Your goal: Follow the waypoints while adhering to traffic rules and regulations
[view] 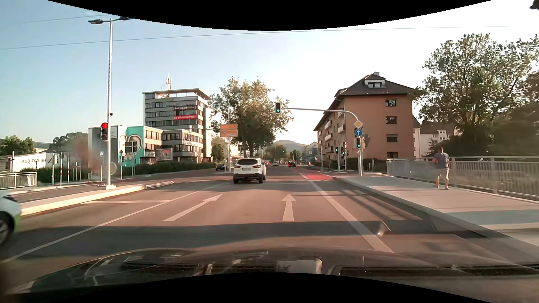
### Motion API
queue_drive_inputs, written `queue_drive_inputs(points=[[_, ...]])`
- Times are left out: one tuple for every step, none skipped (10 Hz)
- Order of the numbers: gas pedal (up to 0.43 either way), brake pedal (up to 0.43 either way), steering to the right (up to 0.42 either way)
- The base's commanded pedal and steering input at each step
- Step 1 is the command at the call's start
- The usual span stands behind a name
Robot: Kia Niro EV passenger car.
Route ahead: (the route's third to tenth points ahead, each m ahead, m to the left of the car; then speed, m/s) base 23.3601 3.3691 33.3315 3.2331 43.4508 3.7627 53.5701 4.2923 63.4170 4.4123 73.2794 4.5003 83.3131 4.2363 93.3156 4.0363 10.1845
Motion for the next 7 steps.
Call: queue_drive_inputs(points=[[0.098, 0.000, -0.006], [0.098, 0.000, -0.006], [0.098, 0.000, -0.006], [0.098, 0.000, -0.006], [0.098, 0.000, -0.006], [0.098, 0.000, -0.005], [0.098, 0.000, -0.005]])
